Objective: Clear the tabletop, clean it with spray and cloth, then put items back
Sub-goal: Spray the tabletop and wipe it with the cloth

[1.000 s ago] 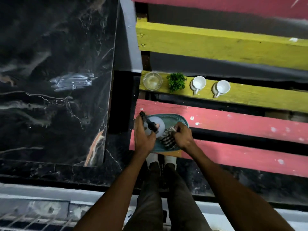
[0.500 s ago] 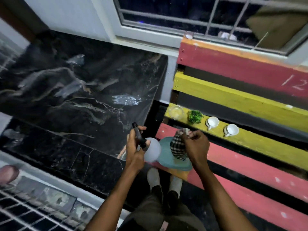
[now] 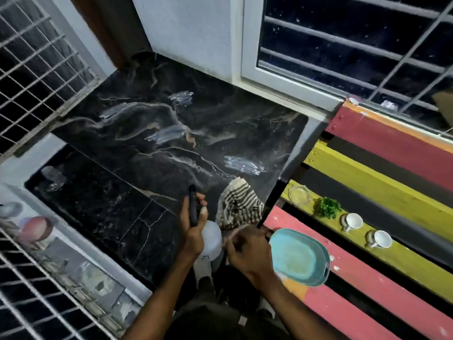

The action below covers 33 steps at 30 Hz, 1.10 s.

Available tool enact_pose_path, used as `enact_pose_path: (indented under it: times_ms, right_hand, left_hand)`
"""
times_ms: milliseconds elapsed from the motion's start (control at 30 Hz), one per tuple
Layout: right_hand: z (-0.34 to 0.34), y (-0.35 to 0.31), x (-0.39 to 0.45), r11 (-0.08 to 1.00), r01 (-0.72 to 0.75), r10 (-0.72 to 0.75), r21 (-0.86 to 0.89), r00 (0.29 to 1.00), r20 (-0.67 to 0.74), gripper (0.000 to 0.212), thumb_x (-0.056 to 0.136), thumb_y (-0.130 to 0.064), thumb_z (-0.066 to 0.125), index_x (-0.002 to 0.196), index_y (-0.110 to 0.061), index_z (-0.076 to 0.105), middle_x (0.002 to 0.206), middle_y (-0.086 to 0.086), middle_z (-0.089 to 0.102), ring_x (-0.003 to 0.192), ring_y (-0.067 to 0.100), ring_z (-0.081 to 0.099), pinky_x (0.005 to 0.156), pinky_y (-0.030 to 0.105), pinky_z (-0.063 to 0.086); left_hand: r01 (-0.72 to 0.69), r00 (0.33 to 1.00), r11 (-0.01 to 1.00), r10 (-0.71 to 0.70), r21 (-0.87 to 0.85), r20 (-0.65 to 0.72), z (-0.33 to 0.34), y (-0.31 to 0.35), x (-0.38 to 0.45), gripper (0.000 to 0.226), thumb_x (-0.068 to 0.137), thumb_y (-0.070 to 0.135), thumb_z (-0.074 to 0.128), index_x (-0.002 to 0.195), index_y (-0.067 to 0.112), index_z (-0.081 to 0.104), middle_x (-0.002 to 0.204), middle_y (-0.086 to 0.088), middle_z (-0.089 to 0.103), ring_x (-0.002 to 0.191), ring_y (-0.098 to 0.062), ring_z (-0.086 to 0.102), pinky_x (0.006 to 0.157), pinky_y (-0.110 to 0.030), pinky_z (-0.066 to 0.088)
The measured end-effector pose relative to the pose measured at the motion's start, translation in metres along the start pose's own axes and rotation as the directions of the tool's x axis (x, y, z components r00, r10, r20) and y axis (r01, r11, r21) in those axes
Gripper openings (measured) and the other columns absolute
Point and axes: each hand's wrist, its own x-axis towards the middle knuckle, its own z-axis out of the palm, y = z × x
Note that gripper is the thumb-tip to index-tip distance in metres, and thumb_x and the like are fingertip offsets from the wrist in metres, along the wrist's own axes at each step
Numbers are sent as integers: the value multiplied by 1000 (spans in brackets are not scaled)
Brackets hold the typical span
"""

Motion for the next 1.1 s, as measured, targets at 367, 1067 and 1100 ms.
enact_pose_path:
  times_ms: [367, 1067, 1100]
  right_hand:
    - [56, -17, 120, 891, -425, 403, -159, 903, -151, 62, 93, -28, 60, 148, -4, 40, 157, 24, 32, 145, 41, 31, 120, 46, 26]
    - [111, 24, 74, 814, -329, 359, -478, 933, -31, 75, 99, -52, 32, 164, -23, 7, 171, 9, 1, 159, 26, 2, 127, 52, 7]
    - [111, 26, 74, 820, -325, 351, -470, 936, -34, 75, 99, -52, 32, 164, -23, 9, 171, 9, 1, 159, 26, 3, 127, 52, 7]
  left_hand:
    - [-34, 956, 950, -59, 309, 286, -100, -14, 83, 15, 79, 1, 57, 88, 13, 61, 81, 6, 64, 81, -9, 65, 77, -24, 53]
    - [-93, 789, 703, -380, 706, 482, 27, 1, 164, 14, 77, 12, 60, 75, 7, 73, 80, -15, 74, 78, -29, 72, 76, -44, 60]
    - [-105, 792, 683, -383, 723, 476, 35, 1, 167, 16, 77, 13, 58, 76, 5, 72, 80, -15, 73, 78, -29, 71, 75, -44, 60]
